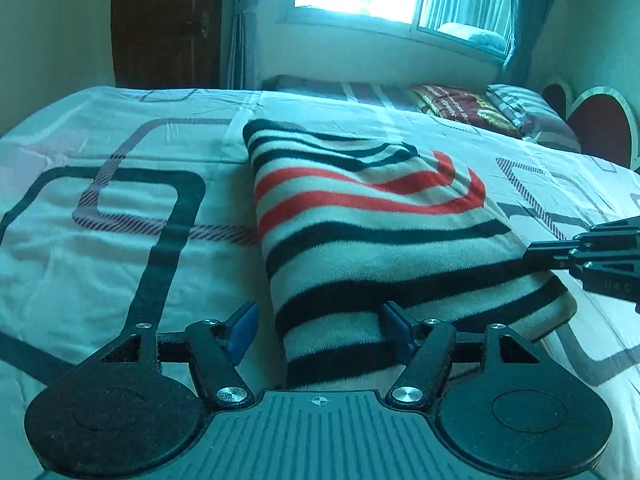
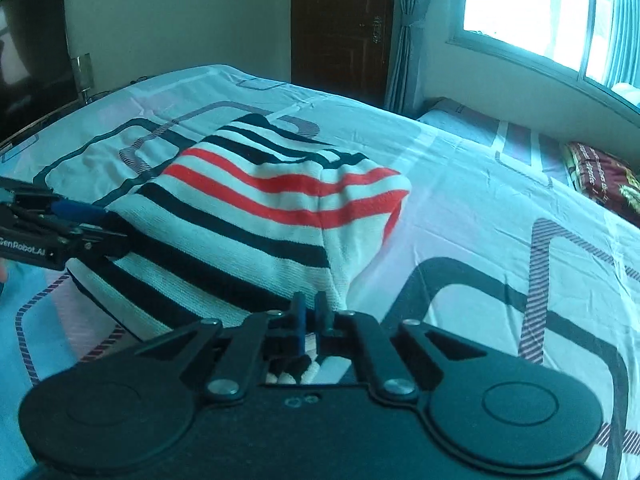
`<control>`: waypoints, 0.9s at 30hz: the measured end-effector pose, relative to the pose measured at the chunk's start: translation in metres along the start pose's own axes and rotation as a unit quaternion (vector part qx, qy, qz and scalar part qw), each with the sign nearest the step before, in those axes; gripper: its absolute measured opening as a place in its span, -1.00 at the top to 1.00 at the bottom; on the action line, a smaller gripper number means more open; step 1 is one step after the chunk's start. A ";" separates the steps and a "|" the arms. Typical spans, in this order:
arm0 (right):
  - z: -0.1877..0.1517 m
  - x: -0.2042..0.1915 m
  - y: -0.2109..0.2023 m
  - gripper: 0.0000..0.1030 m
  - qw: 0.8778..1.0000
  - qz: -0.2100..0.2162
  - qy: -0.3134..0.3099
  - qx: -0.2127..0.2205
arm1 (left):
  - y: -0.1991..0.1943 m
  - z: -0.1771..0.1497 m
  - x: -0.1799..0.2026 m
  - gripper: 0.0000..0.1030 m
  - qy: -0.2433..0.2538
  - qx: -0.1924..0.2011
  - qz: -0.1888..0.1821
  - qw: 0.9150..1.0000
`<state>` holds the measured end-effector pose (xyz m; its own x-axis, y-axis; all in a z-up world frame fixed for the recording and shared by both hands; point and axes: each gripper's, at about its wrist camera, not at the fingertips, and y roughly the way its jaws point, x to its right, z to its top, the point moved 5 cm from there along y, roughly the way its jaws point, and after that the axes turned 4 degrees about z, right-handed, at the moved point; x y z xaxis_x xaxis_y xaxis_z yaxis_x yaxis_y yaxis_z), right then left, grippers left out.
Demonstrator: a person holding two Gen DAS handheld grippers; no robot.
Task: Fold small clothes
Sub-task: 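Press the folded sweater flat and open both grippers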
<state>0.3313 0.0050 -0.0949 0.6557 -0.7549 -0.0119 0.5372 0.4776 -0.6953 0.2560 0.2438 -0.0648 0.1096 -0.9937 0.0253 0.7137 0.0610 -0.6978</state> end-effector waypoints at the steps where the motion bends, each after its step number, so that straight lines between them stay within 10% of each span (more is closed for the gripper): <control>1: -0.002 0.000 -0.001 0.93 1.000 0.000 0.001 -0.001 | 0.001 -0.002 -0.001 -0.32 0.000 -0.001 -0.002 1.000; 11: 0.000 0.002 -0.002 0.91 1.000 -0.003 0.022 -0.011 | -0.007 -0.005 -0.008 -0.59 -0.008 -0.002 0.019 1.000; 15: 0.001 0.004 -0.034 0.35 0.997 0.014 0.071 0.037 | -0.026 -0.006 -0.011 -0.59 -0.013 0.007 0.040 0.999; 20: -0.021 0.000 -0.081 0.31 0.992 0.030 0.116 0.047 | -0.077 -0.017 -0.002 -1.00 -0.025 0.027 0.084 0.996; 24: -0.027 -0.010 -0.127 -0.55 0.988 0.023 0.132 0.071 | -0.123 -0.021 0.011 -1.00 -0.032 0.061 0.101 0.992; 27: -0.026 -0.025 -0.155 -0.65 0.989 0.024 0.123 0.075 | -0.150 -0.020 0.021 -1.00 -0.033 0.075 0.093 0.992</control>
<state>0.2181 -0.0623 -0.0059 0.5435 -0.8076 -0.2291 0.5941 0.5628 -0.5747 0.1374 0.2124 0.0258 0.2915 -0.9556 -0.0436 0.7716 0.2618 -0.5797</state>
